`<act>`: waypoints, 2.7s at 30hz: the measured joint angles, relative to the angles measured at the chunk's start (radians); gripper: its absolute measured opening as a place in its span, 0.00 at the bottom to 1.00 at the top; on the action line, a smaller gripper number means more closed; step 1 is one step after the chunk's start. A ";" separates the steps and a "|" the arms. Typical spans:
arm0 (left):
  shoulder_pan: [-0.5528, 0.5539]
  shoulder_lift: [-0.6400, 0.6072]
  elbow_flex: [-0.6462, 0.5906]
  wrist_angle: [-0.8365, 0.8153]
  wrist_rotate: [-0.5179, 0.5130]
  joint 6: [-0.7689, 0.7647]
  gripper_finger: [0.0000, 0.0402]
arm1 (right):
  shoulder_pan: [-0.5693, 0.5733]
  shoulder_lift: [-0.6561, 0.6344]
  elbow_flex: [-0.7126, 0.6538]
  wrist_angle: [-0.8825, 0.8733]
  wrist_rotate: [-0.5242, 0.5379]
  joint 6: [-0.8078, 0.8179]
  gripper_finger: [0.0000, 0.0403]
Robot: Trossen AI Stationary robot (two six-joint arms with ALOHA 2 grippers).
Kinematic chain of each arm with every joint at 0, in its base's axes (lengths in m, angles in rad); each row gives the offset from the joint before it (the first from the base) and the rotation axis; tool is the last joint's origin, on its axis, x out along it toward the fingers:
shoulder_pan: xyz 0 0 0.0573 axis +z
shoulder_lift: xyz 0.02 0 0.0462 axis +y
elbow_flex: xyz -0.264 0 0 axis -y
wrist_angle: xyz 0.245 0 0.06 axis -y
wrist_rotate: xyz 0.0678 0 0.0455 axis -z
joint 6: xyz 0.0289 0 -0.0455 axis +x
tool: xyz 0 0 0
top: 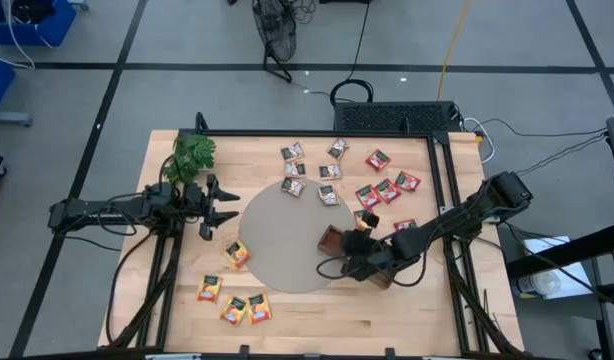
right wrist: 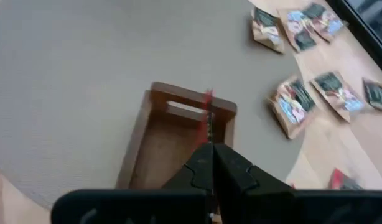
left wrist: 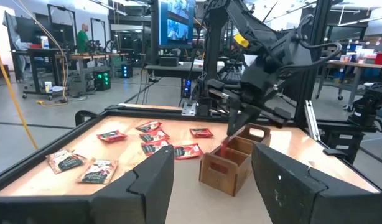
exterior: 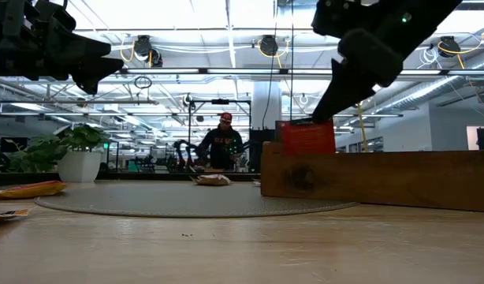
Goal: Pick & Place Tea
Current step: Put the red tea bag into the left section of the wooden organizer, then adjust the wooden organizer
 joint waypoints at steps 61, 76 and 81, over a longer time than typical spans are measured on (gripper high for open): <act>0.000 0.000 0.000 0.000 0.000 0.000 0.53 | -0.015 -0.001 -0.140 0.138 0.176 0.030 0.18; 0.000 0.000 0.000 0.000 0.000 0.000 0.53 | 0.105 -0.152 -0.138 0.489 -0.272 -0.177 0.22; 0.000 0.000 0.000 0.000 0.000 0.000 0.53 | 0.206 -0.052 -0.096 0.293 -0.272 0.020 0.03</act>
